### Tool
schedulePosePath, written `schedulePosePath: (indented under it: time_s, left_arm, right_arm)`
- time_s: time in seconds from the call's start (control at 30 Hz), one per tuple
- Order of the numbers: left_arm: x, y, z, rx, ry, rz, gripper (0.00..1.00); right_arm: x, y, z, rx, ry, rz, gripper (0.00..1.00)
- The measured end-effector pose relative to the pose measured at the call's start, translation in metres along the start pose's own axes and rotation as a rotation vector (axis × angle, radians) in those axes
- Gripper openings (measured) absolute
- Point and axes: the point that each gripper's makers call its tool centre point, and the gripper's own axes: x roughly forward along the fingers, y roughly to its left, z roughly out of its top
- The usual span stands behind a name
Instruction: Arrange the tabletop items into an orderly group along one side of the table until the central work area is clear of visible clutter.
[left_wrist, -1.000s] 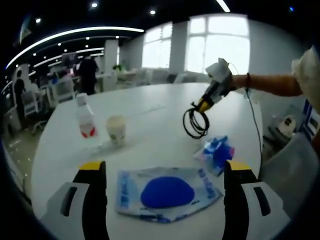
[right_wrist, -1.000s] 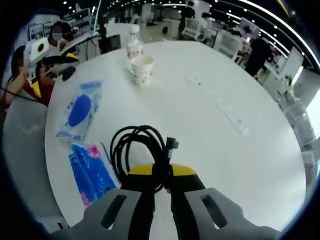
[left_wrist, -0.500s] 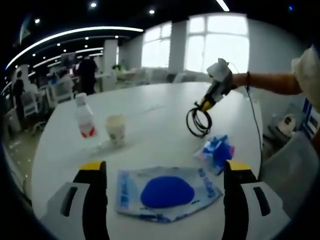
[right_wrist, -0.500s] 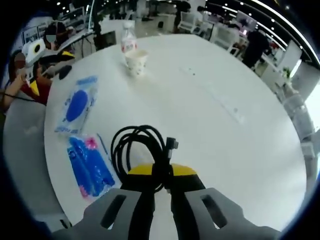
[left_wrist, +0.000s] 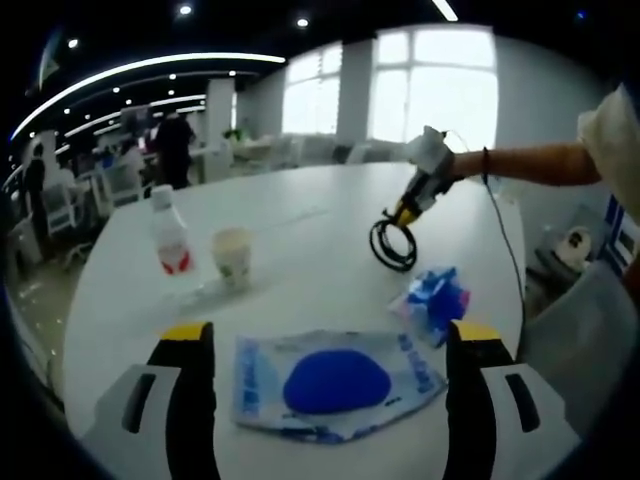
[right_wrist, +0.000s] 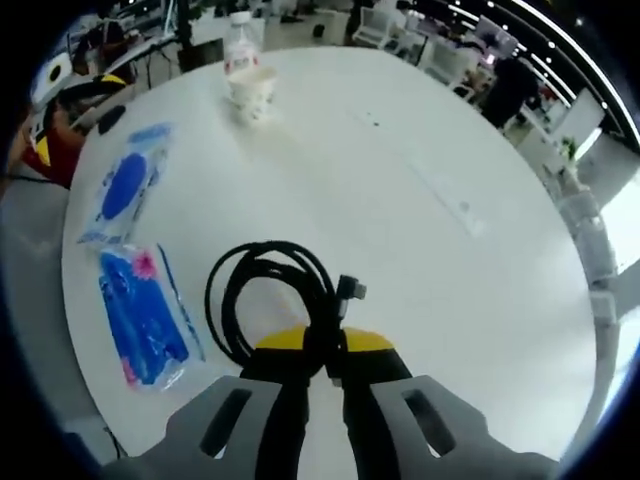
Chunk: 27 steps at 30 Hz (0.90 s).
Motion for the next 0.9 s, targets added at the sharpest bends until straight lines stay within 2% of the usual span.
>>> schedulePosePath:
  time_s: [0.27, 0.6, 0.9]
  left_arm:
    - [0.000, 0.002, -0.004, -0.007, 0.013, 0.009, 0.92]
    - [-0.001, 0.006, -0.007, -0.014, 0.023, 0.019, 0.92]
    - [-0.003, 0.012, -0.012, -0.029, 0.043, 0.042, 0.90]
  right_arm:
    - [0.017, -0.004, -0.007, -0.017, 0.046, -0.005, 0.11]
    - [0.034, -0.004, -0.016, 0.022, 0.063, 0.001, 0.11]
    - [0.043, -0.004, -0.019, 0.019, 0.058, 0.007, 0.11]
